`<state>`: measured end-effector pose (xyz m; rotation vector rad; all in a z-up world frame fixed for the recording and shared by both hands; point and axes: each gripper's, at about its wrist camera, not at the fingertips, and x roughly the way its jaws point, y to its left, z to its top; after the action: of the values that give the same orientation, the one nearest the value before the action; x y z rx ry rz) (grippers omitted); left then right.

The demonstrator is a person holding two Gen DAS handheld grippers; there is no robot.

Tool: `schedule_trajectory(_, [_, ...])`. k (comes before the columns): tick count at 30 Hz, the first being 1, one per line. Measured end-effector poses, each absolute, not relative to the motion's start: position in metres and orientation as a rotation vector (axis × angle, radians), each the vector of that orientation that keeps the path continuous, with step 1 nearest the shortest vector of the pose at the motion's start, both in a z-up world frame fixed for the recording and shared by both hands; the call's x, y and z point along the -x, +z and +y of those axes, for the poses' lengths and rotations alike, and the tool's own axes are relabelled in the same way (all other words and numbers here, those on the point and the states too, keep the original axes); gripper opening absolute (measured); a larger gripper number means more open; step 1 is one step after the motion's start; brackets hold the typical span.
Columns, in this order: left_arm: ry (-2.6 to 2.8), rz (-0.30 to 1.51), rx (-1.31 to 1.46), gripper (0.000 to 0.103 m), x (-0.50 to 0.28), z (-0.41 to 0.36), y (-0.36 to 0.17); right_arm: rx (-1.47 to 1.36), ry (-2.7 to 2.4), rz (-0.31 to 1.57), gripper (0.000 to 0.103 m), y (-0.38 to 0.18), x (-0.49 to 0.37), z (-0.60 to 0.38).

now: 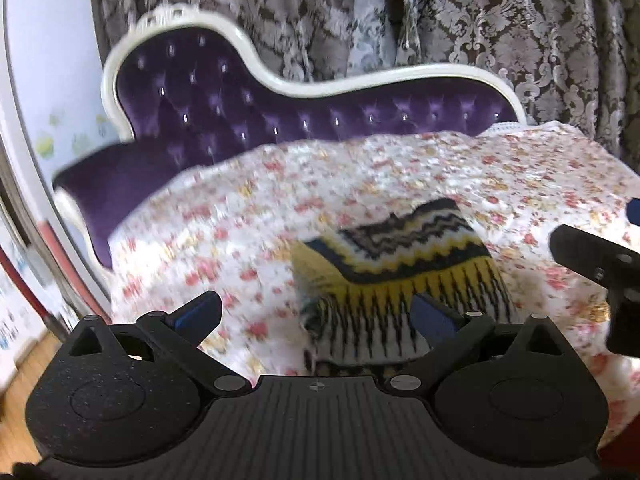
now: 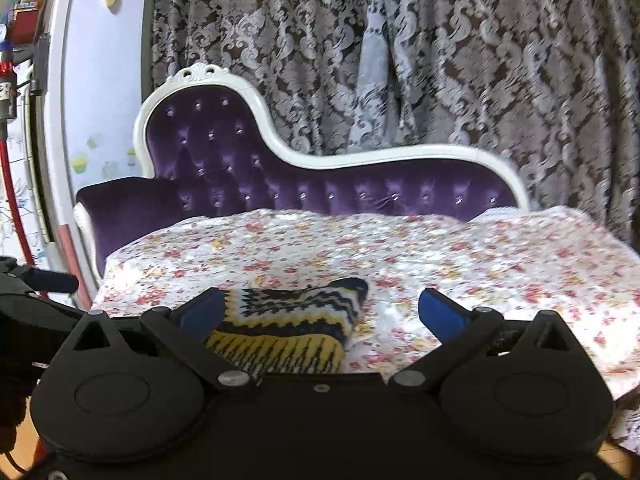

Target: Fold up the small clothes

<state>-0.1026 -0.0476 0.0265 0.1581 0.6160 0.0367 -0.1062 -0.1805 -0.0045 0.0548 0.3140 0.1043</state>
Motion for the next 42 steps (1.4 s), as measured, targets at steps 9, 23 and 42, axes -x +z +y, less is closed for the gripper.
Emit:
schedule_trajectory(9, [0.030, 0.739, -0.062, 0.102, 0.103, -0.032, 0.012, -0.124, 0.144, 0.482, 0.103, -0.010, 0.099, -0.187])
schedule_trajectory(23, [0.035, 0.844, -0.016, 0.102, 0.110, -0.021, -0.011, -0.221, 0.112, 0.677, 0.103, -0.031, 0.102, -0.193])
schedule_trajectory(42, [0.015, 0.898, 0.032, 0.102, 0.120, -0.015, -0.021, -0.229, 0.105, 0.722, 0.103, -0.034, 0.100, -0.194])
